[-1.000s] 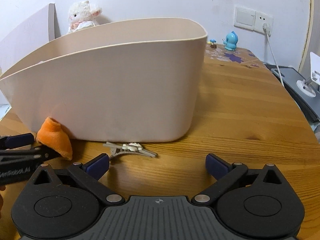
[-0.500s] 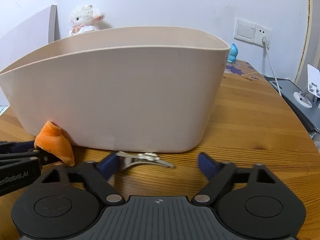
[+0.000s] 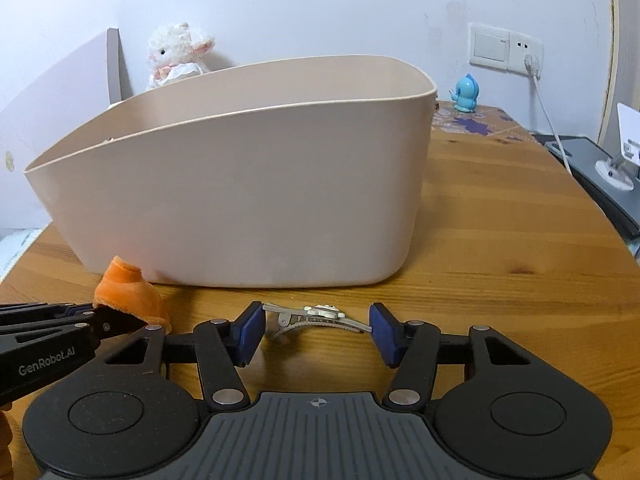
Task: Organize objects
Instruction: 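Grasp the orange plush toy with the left tool while the right tool grasps the hair clip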
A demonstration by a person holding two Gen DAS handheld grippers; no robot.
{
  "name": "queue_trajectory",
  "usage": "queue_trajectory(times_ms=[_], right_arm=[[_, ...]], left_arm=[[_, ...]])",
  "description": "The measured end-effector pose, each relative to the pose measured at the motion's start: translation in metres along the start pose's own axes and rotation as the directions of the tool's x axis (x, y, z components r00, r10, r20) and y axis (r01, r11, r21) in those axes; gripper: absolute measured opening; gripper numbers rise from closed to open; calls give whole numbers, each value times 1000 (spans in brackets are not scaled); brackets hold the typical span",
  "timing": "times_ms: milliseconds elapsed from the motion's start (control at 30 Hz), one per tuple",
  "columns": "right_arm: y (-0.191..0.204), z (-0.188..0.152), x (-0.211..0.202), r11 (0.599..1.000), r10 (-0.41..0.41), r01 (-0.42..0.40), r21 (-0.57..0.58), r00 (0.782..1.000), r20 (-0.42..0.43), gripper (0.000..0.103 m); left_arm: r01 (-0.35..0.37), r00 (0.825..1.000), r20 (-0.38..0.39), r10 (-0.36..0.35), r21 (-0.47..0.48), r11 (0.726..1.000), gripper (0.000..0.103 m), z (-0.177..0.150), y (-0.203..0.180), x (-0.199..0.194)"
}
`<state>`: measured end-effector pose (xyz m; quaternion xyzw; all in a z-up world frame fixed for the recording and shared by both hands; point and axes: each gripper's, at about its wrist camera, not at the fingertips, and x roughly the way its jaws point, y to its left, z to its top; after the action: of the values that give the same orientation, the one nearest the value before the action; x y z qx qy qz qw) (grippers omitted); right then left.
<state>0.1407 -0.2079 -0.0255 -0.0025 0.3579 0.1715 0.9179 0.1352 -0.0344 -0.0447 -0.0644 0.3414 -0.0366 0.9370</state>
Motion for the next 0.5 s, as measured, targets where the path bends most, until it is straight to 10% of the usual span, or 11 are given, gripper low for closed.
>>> queue_trajectory(times_ms=[500], right_arm=[[0,7,-88,1000,23,-22,-6,988,155,54]], left_arm=[[2,994,108,-6,30,1000,8,11,-3,-69]])
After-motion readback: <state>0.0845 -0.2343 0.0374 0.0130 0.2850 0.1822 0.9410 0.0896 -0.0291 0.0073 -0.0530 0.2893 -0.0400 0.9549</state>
